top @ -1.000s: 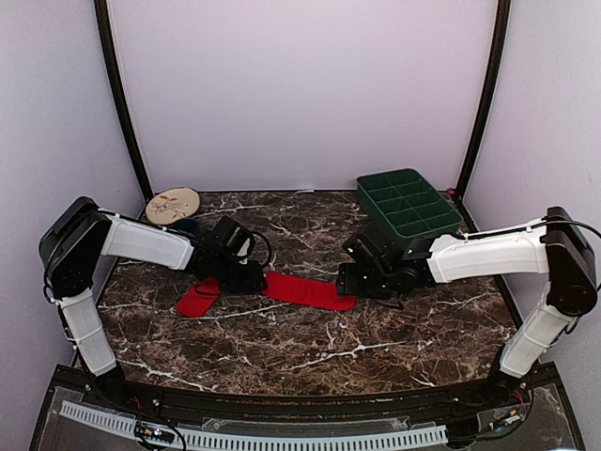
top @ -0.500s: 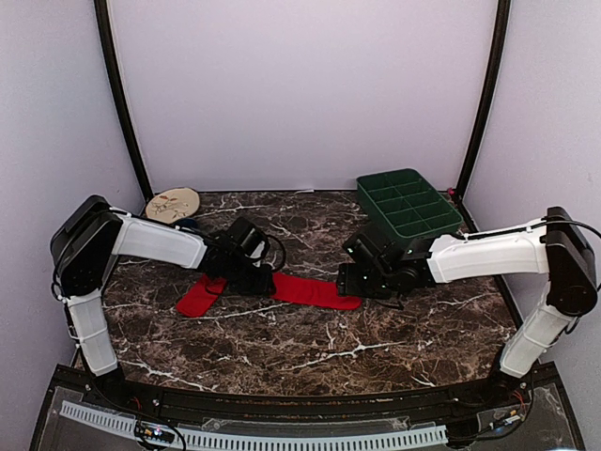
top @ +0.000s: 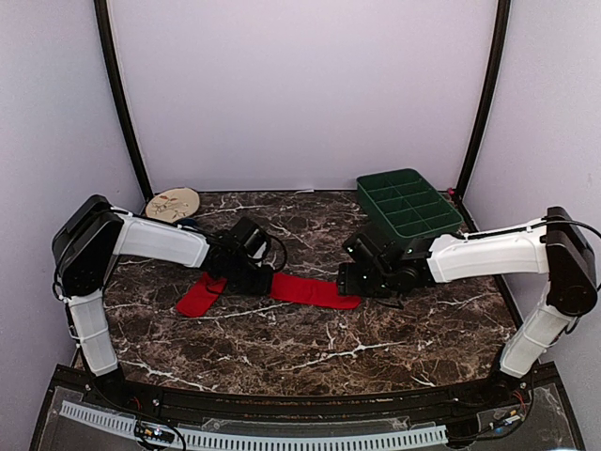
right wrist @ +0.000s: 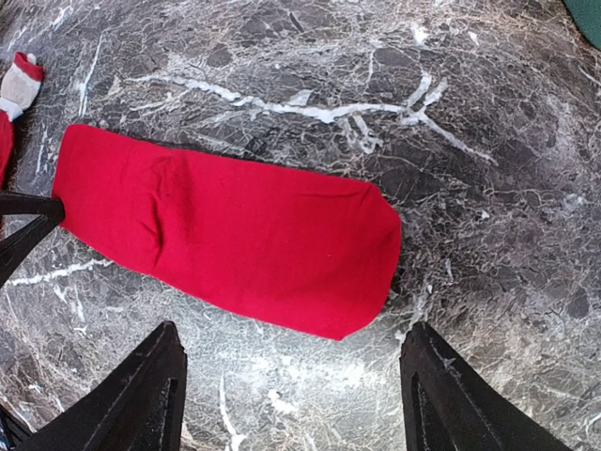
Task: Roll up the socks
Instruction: Pick up the sock from the center of the board, then adjust the sock at the center of the board.
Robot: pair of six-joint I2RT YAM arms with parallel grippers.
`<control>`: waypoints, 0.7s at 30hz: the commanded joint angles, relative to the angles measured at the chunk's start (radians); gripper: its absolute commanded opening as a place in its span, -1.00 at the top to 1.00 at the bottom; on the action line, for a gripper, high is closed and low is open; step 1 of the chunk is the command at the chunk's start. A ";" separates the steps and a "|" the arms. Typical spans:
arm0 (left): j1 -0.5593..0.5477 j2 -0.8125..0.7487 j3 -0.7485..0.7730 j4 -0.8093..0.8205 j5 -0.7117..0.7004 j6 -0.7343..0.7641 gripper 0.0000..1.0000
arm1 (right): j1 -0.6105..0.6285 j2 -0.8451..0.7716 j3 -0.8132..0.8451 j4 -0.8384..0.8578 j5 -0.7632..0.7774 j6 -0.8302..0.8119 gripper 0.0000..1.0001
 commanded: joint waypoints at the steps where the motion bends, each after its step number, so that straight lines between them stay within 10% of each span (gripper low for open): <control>1: -0.019 -0.018 0.035 -0.057 -0.094 0.057 1.00 | 0.008 0.023 0.041 0.005 0.009 -0.016 -0.44; 21: -0.162 -0.126 0.040 -0.086 -0.457 0.276 1.00 | -0.055 0.103 0.045 0.186 -0.115 0.124 -0.25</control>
